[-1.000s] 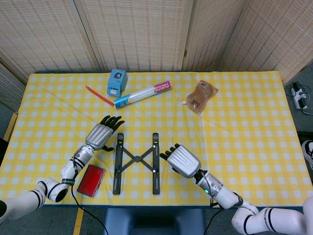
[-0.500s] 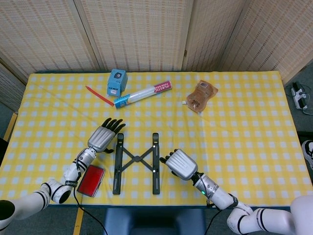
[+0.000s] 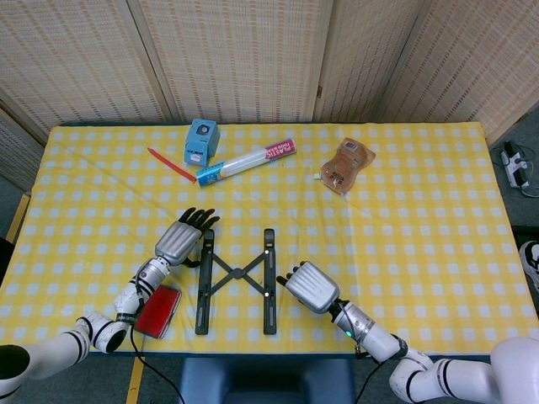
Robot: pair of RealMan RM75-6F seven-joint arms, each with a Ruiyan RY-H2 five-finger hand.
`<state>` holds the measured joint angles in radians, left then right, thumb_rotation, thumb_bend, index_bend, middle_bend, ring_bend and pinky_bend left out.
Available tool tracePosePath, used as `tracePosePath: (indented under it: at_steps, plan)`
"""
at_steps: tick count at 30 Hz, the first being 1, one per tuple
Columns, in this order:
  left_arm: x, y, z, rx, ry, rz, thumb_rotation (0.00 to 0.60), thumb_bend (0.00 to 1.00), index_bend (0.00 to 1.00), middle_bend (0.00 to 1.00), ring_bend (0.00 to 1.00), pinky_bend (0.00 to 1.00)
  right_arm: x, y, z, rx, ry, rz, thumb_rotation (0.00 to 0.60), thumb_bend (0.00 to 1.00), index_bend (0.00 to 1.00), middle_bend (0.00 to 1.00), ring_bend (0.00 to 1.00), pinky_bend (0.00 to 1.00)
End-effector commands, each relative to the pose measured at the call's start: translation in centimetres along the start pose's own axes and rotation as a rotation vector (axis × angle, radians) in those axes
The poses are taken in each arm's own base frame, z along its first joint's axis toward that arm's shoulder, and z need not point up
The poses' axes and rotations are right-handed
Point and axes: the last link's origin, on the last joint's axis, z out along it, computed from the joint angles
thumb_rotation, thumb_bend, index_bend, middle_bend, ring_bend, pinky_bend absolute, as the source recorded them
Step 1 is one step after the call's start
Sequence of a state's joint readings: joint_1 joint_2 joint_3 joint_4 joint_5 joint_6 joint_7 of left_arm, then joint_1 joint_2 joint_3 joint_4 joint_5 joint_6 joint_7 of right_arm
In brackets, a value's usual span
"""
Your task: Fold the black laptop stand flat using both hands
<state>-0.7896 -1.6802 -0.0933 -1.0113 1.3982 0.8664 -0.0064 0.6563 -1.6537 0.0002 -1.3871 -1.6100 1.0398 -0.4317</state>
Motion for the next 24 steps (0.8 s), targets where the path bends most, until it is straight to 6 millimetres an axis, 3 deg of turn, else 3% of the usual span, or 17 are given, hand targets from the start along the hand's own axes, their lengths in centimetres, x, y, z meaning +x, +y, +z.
tracePosePath:
  at_steps: [1, 24]
  plan:
    - [0.0, 0.0, -0.1, 0.001, -0.001, -0.001, 0.6, 0.09, 0.0, 0.0, 0.0, 0.0, -0.6, -0.4, 0.4, 0.014, 0.0, -0.005, 0.6, 0.21, 0.45, 0.69, 0.67, 0.69]
    - [-0.4, 0.1, -0.3, 0.013, -0.02, -0.098, 0.6, 0.09, 0.0, 0.0, 0.0, 0.0, -2.1, -3.3, 5.0, 0.079, 0.077, -0.044, 0.6, 0.21, 0.46, 0.7, 0.67, 0.69]
